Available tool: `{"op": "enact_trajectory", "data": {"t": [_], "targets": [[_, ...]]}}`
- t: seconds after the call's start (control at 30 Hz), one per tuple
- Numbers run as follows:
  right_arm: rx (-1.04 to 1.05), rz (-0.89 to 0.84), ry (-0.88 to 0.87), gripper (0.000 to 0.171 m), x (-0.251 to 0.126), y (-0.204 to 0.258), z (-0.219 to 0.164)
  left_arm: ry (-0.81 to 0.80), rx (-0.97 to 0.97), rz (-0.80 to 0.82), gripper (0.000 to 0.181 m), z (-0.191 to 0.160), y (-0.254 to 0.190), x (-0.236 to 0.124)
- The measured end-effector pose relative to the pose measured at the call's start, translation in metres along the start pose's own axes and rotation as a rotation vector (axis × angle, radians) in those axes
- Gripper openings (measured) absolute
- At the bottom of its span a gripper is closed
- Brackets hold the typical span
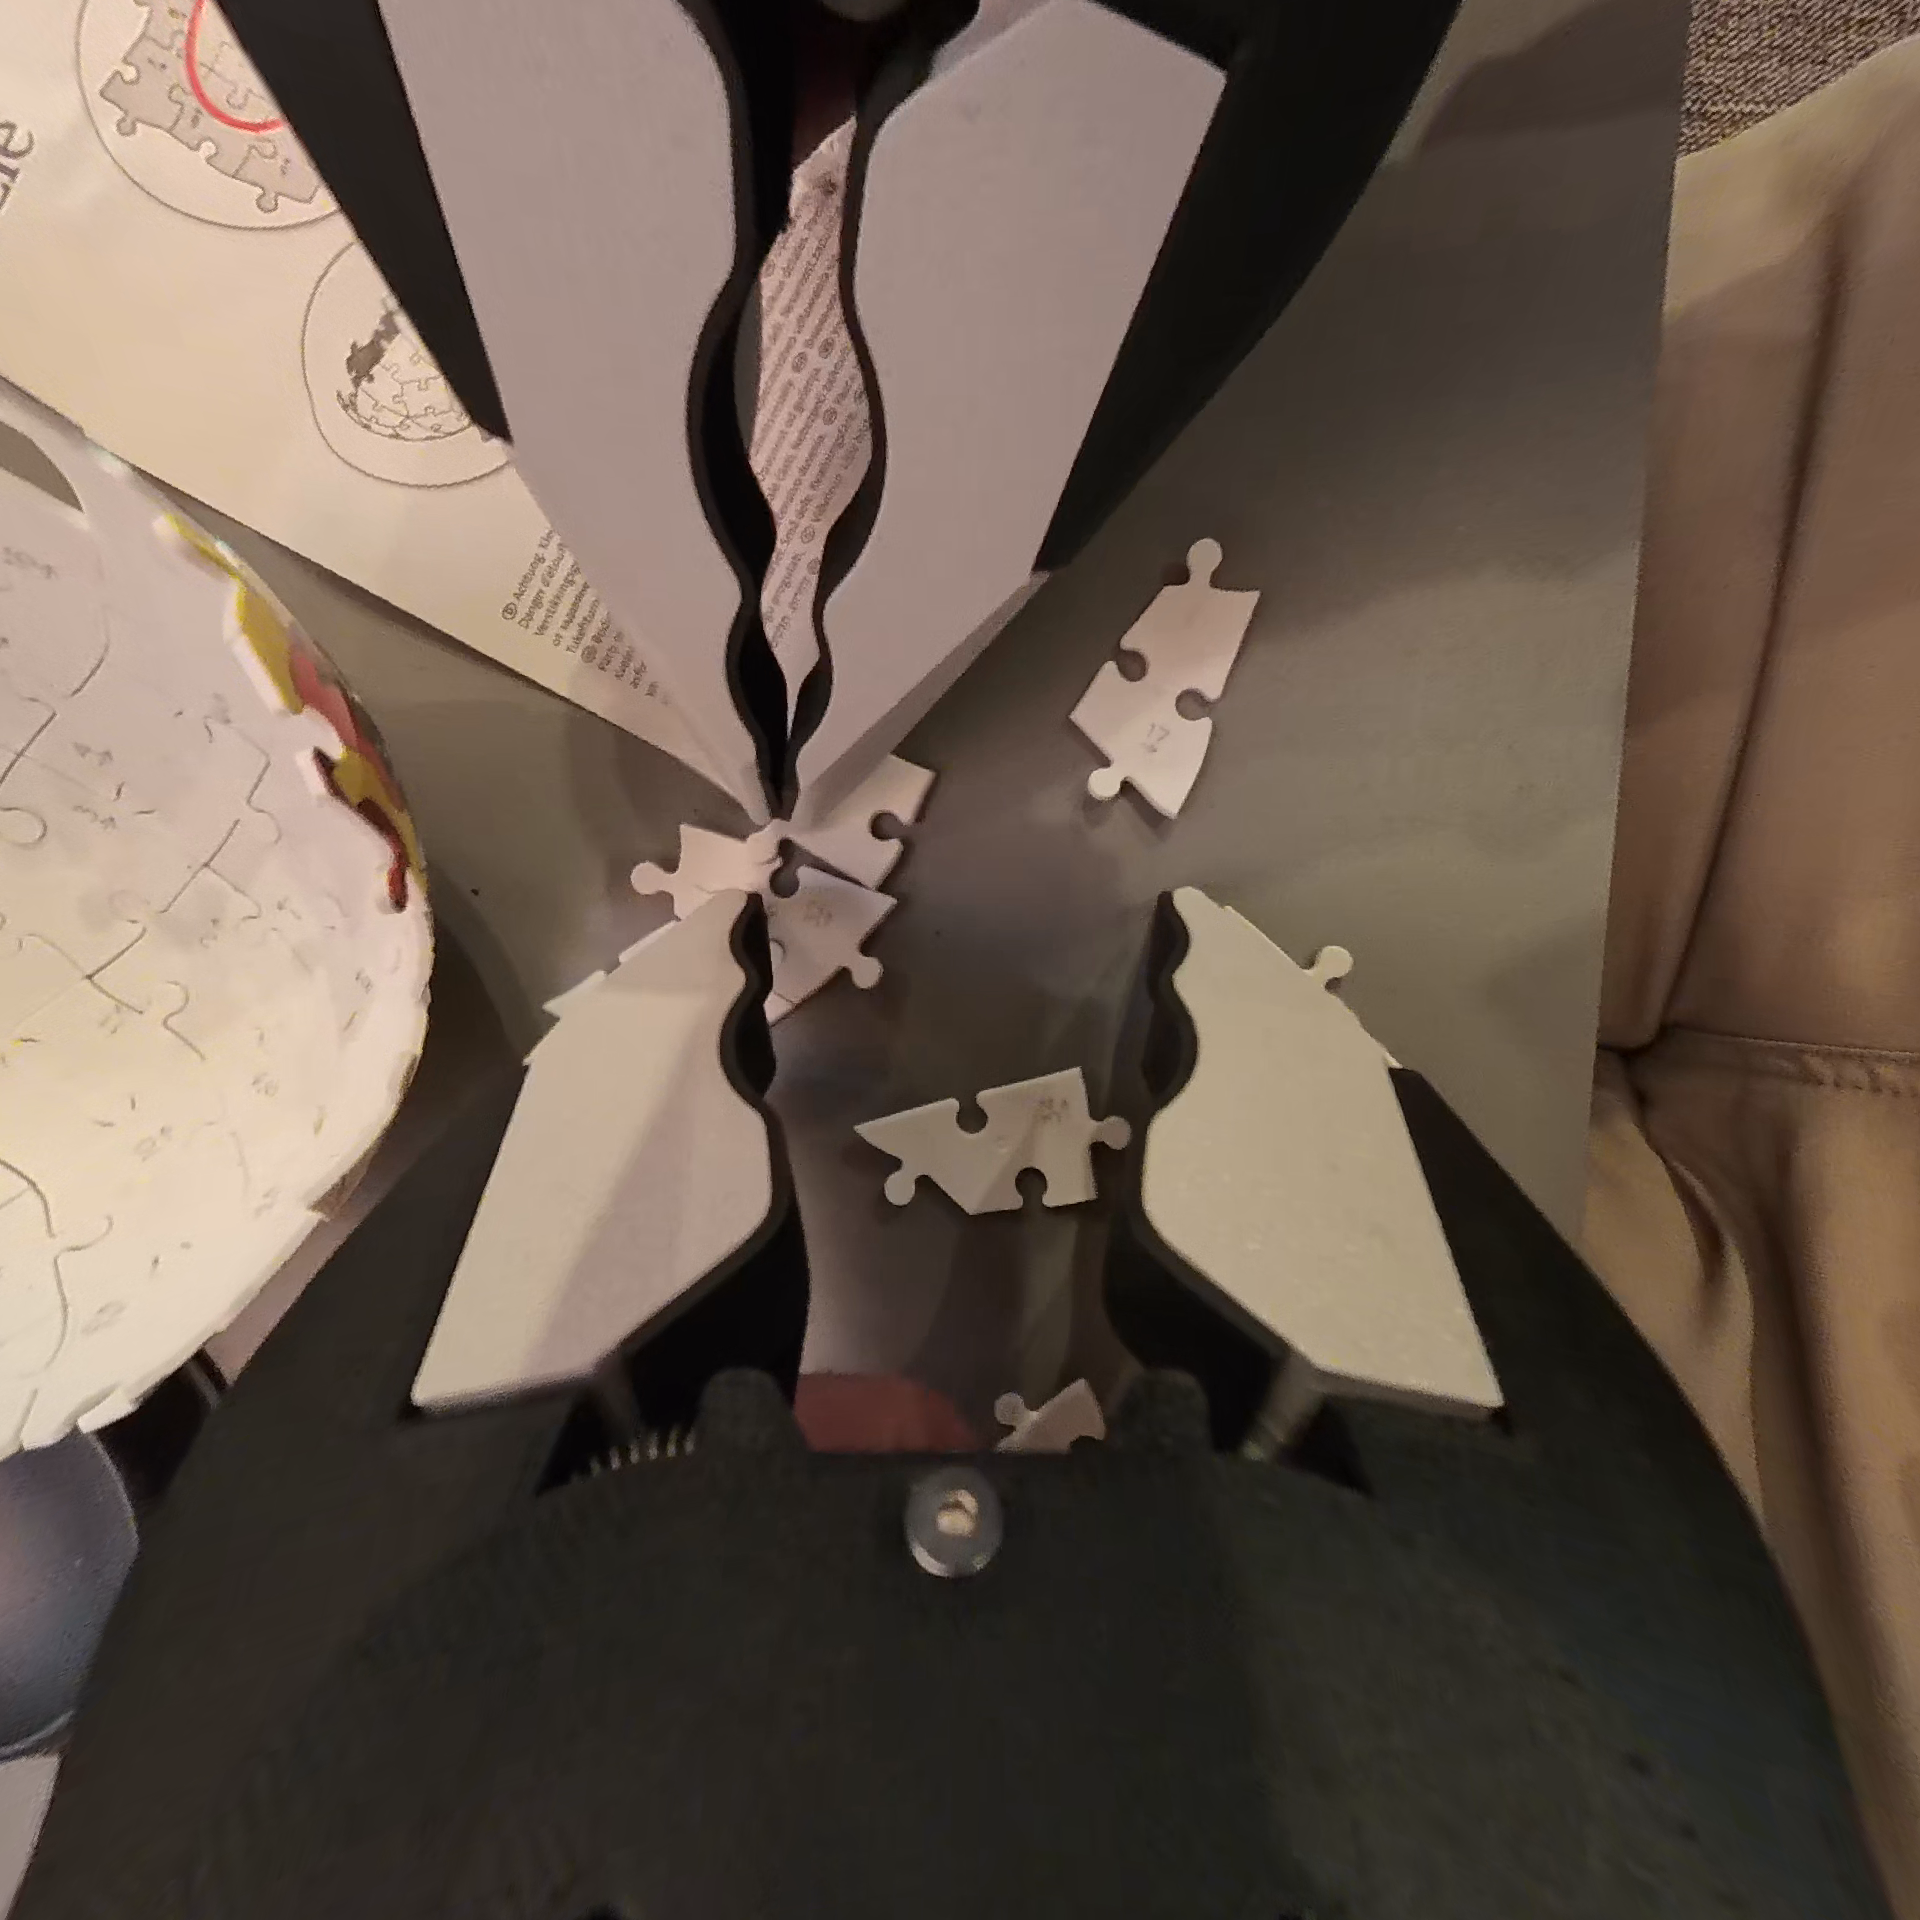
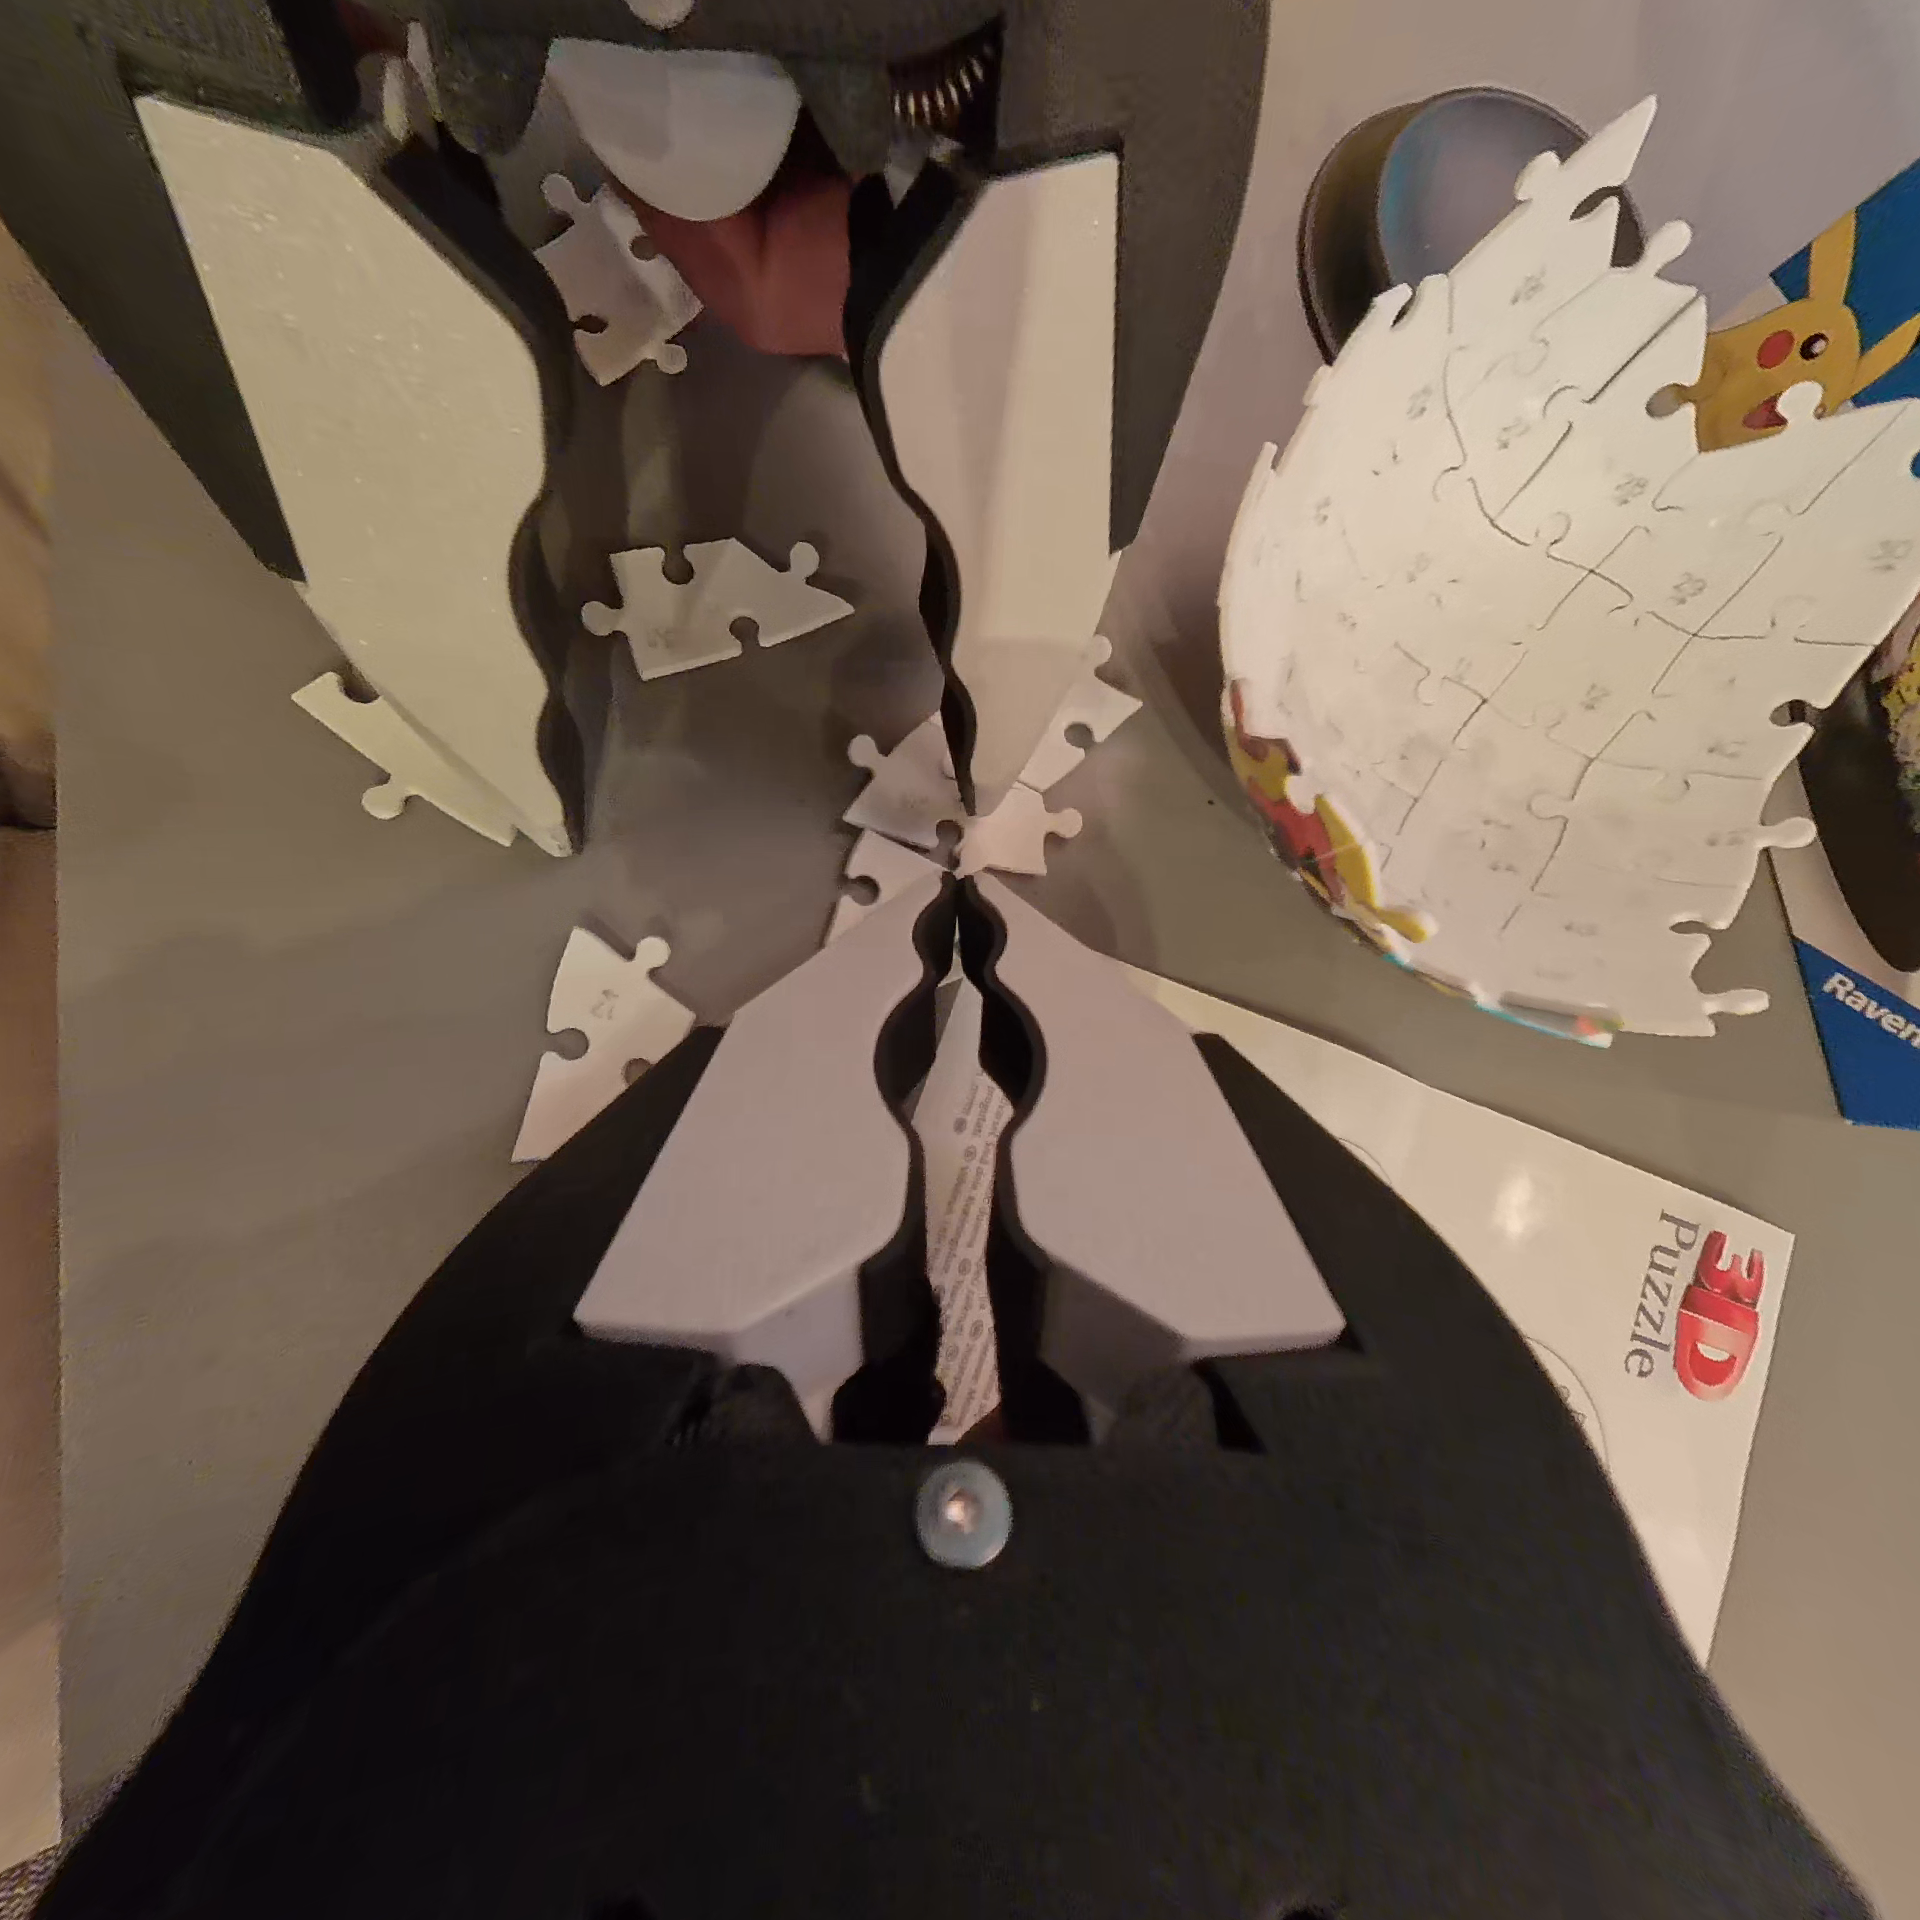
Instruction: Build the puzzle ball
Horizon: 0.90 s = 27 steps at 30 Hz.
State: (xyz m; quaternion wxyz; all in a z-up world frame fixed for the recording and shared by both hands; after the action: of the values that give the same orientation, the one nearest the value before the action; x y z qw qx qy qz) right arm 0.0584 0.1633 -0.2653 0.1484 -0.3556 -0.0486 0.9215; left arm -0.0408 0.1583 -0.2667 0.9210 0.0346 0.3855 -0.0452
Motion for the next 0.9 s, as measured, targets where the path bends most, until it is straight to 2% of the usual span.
{"op": "enact_trajectory", "data": {"t": [0.37,0.53,0.73,0.9], "targets": [[-0.045,0.039,-0.037,0.000,0.0047,0.0068,0.0044,-0.019,-0.002,-0.002,0.070,-0.0009,-0.0007,-0.0001],[-0.029,-0.024,-0.009,0.000,-0.0014,-0.0015,0.0035,-0.021,-0.001,-0.003,0.072,-0.0012,-0.0016,-0.0001],[-0.040,-0.020,0.011,0.000,0.0061,0.0025,0.0036,-0.030,-0.004,-0.002,0.071,-0.0015,-0.0019,-0.0001],[-0.040,-0.038,0.001,0.000,-0.0033,0.0022,0.0078,-0.017,-0.002,-0.008,0.072,-0.0015,-0.0024,-0.0012]]}}
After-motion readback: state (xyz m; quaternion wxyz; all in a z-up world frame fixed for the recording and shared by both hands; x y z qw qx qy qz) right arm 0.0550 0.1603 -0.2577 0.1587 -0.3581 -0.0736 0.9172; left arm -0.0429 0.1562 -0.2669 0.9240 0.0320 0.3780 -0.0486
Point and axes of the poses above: each gripper's, where its closed fingertips meet, x out along the fingers, z out of its top, y = z × x across the jaws, the point moved 8 cm from there along -x, back along the fingers, and after that the axes turned 12 degrees about -y, right-handed, at the moved point
